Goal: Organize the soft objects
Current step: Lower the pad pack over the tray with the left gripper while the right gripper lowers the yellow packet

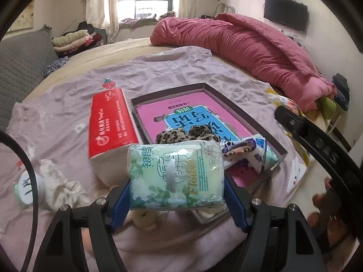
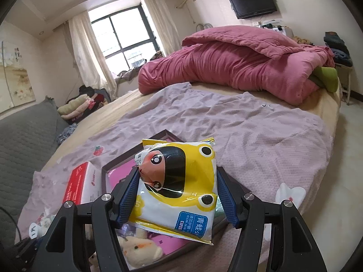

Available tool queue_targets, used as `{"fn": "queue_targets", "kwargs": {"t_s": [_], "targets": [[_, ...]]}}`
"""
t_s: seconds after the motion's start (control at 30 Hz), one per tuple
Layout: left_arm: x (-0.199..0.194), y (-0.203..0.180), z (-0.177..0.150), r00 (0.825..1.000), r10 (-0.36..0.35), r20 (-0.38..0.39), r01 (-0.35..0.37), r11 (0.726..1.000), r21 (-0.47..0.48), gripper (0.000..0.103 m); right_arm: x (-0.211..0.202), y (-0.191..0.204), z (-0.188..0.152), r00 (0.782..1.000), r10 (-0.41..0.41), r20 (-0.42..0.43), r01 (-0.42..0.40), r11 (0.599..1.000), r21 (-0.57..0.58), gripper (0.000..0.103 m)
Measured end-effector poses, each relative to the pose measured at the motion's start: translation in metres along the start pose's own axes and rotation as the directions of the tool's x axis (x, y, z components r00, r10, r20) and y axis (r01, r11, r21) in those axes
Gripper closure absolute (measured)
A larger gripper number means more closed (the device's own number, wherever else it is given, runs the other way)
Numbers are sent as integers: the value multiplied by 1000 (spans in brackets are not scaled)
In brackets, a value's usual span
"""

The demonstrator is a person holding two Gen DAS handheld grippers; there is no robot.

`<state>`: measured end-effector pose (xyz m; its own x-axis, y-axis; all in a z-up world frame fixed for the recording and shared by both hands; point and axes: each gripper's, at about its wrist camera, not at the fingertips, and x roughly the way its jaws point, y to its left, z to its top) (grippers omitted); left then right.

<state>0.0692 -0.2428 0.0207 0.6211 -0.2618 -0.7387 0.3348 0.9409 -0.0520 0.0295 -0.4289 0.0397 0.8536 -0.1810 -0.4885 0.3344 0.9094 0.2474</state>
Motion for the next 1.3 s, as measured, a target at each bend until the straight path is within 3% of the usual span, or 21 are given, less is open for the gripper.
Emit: {"fn": "queue_targets", "kwargs": {"t_s": [0.3,0.53,0.97,1.3], "targets": [[36,-7,5,999,7,-47,-7,1000,-14,30,7,-7,-1,1000,-1,-19,1,1000,14,37],[54,-8,0,996,3,-85,-5,1000,-15,30,18,3,-5,998,17,-64,-20,999,-38,37],[59,-4,-4,995,-16,-96,13,1000,-27,30,50,26,-15,983,13,-181,-38,990,-137,37],[59,-2,-4,995,-16,-99,13,999,-32,30,66,28,-19,970,15,-242,-50,989,-138,35]]}}
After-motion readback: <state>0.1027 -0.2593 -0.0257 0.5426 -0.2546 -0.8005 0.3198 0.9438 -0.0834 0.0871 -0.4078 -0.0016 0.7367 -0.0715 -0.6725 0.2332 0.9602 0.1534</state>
